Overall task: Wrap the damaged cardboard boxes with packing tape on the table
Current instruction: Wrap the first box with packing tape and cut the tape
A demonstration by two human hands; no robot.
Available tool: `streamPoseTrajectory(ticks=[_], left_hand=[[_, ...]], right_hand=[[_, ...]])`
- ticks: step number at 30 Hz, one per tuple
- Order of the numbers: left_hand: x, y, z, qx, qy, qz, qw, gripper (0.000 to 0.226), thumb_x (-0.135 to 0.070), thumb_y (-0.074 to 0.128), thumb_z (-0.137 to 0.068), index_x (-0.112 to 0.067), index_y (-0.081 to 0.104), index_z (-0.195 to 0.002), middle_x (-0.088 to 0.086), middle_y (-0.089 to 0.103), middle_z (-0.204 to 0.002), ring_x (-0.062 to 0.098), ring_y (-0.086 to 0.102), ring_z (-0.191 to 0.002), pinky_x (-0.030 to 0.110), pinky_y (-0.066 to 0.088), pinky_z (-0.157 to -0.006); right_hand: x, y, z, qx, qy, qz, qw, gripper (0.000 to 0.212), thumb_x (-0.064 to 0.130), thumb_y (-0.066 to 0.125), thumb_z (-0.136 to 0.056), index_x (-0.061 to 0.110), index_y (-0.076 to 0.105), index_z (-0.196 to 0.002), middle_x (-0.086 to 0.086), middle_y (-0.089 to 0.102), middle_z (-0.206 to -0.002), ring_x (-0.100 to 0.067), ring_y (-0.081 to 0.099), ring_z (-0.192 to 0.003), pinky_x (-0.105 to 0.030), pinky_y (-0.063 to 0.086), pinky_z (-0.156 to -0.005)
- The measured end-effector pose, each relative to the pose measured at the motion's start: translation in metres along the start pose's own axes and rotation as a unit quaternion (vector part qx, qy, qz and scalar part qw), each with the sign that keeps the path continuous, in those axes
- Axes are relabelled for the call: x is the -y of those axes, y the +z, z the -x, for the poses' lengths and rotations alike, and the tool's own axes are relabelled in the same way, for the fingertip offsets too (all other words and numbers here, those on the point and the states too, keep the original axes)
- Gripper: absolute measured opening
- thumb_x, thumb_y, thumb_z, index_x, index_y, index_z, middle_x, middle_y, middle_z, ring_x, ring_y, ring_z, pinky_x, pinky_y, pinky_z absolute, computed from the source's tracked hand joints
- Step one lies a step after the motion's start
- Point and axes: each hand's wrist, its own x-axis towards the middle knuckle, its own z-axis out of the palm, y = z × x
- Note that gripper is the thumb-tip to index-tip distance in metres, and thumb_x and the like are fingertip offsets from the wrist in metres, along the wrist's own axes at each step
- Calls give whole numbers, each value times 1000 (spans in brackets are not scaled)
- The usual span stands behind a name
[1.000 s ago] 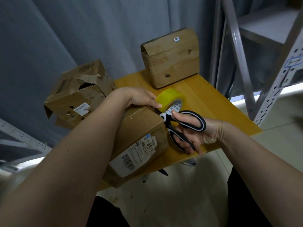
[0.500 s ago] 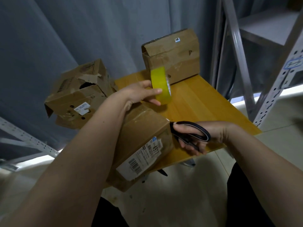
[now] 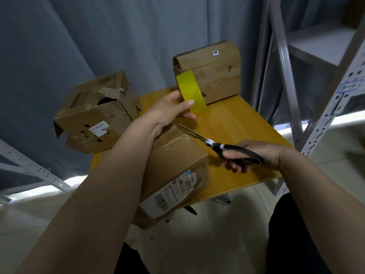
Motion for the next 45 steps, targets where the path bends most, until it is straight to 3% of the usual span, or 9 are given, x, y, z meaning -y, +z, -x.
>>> streamPoseTrajectory(ticks=[6,11,16,19,22,26,31,36,45], left_hand=[[1,-5,5,-59,26,115,991,35,-15,55,-98,-13,51,-133,3,67,-113,9,71,-73,16,53,-73],[1,-8,11,-67,39,163,984,34,-19,56,-97,-19,51,-131,0,67,-116,10,70,-78,22,51,-85],[-6,-4,15,-62,30,176,982,32,-26,53,-98,-26,52,-130,-5,68,-114,7,70,-86,41,37,-95],[-11,-4,17,-61,33,174,982,29,-26,53,-98,-30,51,-126,-4,67,-119,7,70,-90,40,38,-87],[-18,-4,20,-67,70,165,982,35,-21,56,-97,-24,49,-131,3,65,-126,12,71,-89,25,46,-76],[-31,9,25,-117,117,113,980,32,-16,63,-94,-24,53,-123,7,74,-102,23,72,-89,34,56,-84],[-38,24,39,-193,163,55,966,28,-15,67,-91,-33,54,-108,3,75,-82,25,73,-79,37,59,-74],[-38,36,54,-243,160,32,956,22,-19,68,-90,-34,53,-96,33,67,-92,52,62,-84,60,52,-76],[-39,44,66,-256,187,16,948,25,-18,68,-90,-30,51,-103,10,73,-89,29,69,-77,45,55,-74]], right_hand=[[4,-11,6,-45,21,16,999,63,69,74,-54,16,66,-87,-1,60,-74,-13,53,-68,-25,41,-64],[-2,-18,2,-243,115,-7,963,71,79,62,-58,14,57,-84,-11,61,-79,-23,56,-69,-30,41,-64],[14,-8,-17,-302,171,197,917,46,55,71,-77,13,61,-91,-5,61,-86,-17,55,-74,-30,43,-61],[32,7,-19,-384,100,200,896,35,39,70,-84,13,65,-107,-3,64,-95,-19,61,-85,-34,52,-74],[67,17,-9,-485,-105,54,867,24,30,61,-93,16,67,-112,-3,66,-110,-21,64,-99,-36,56,-85],[125,45,9,-343,-262,-316,845,20,5,51,-97,18,65,-91,-7,69,-96,-17,65,-93,-31,51,-89],[147,65,19,-305,-241,-492,779,28,-10,42,-95,5,65,-89,-16,69,-92,-21,60,-83,-30,51,-91],[151,72,20,-327,-212,-561,730,18,-7,51,-93,3,60,-82,-13,61,-74,-17,56,-65,-26,54,-75],[148,75,29,-370,-198,-555,718,12,-6,68,-82,1,64,-74,-13,64,-70,-20,61,-60,-27,58,-66]])
